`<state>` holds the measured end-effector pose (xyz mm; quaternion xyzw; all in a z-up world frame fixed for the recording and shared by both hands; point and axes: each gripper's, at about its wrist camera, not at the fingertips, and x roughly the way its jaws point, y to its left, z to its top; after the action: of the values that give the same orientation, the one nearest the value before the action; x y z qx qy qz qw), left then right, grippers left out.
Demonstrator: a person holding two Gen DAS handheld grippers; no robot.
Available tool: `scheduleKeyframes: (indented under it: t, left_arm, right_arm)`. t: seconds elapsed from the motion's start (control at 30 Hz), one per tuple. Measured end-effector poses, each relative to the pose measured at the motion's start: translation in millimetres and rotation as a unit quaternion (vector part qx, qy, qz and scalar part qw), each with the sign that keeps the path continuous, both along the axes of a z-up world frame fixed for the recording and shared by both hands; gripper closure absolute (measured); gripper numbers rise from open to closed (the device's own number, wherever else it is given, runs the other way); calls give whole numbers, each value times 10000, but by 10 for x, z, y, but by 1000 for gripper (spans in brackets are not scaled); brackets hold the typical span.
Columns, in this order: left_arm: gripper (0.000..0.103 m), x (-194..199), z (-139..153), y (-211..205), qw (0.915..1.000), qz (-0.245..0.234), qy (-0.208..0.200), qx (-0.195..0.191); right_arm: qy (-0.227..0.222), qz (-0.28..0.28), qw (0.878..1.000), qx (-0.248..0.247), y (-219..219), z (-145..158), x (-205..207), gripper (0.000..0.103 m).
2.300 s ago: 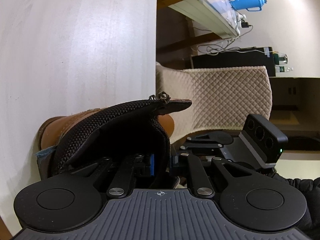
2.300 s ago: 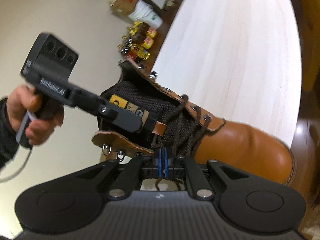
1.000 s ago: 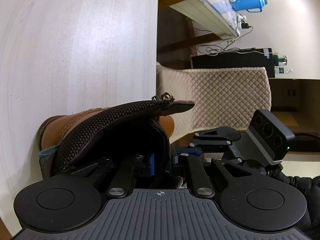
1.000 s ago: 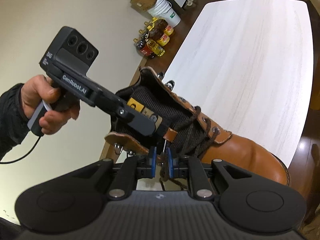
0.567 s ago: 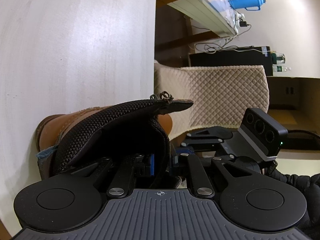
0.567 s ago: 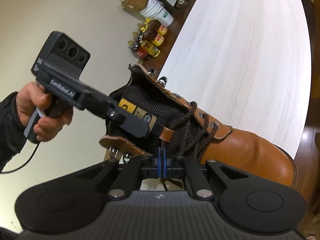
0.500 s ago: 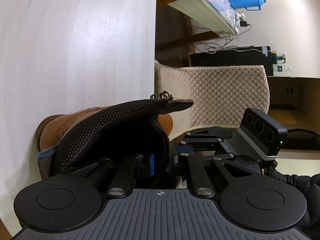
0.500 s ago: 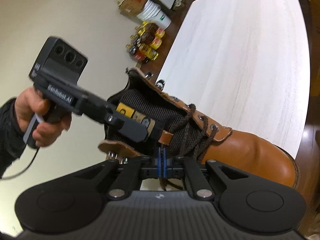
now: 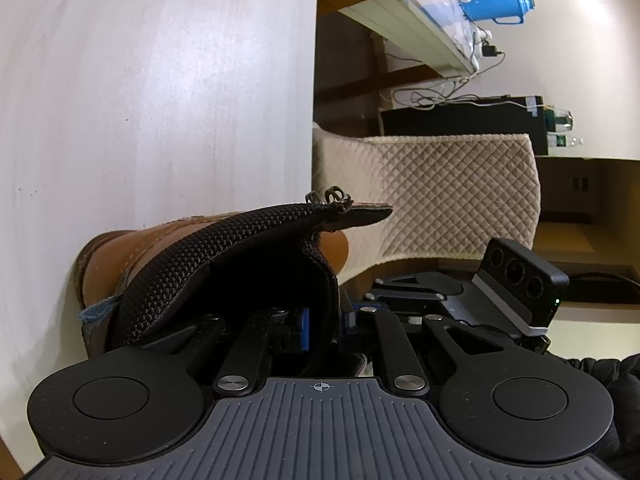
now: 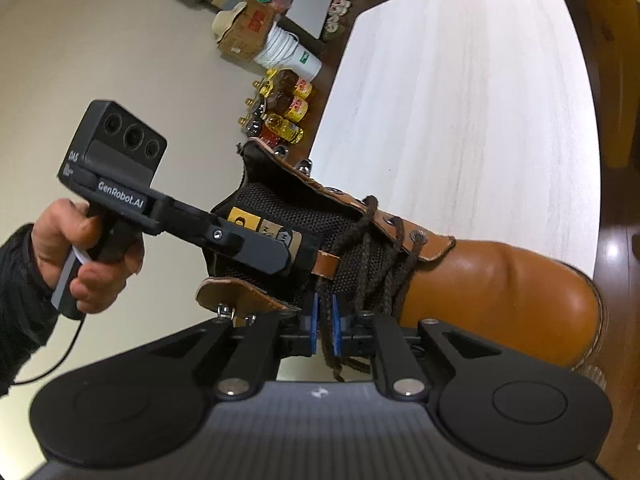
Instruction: Lace up shoes with both hands
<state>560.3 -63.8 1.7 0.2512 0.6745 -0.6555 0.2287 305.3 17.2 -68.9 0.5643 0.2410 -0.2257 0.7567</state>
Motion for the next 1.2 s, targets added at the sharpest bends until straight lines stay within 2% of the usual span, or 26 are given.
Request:
scheduleKeyframes:
  t: [0.1,0.2,0.33,0.4,0.53,0.6,0.7,0.83,0.9,1.0,1.2]
  left_arm:
    - [91,2,4,-2,10000,10,-59,-25]
    - [91,-4,7,-5,10000,24,-72,-18]
    - [91,-26,5,2,10000,18,-42,-18]
    - [91,-32,-1,2,10000,17,-31,-14]
    - [91,-38,20,3,9999,22,-124,-43]
    - [90,-76,35,13,9998,-2,-163,-81]
    - [90,-127,68,21,9992,-59,-341,-206]
    - [93,-252,87,20,9967,-317,-631,-407]
    - [92,-309,101,27,9948,-465,-733,-525]
    - [94,-398,178,35,9897,-773,-871,-829]
    - [94,-414,213,69,9878,-873,-814,-1004]
  right_arm:
    - [50,6,9996,-260,-8,49,68,100]
    - [36,-171,9996,-203,-19,19,85,98]
    - [127,-88,9997,-163,14,51,58,88]
    - [248,101,9994,-239,23,46,95,99]
    - [233,36,9986,-482,-9,43,156,99]
    - [132,-44,9992,-385,-4,15,120,98]
    - [43,-40,9997,-233,12,8,39,89]
    - [-19,-183,9995,-276,-24,83,-113,89]
    - [-234,-467,9984,-228,-128,80,-228,89]
    - [-466,-592,9971,-77,-233,22,-261,89]
    - [-690,-295,9972,65,-319,-119,-195,89]
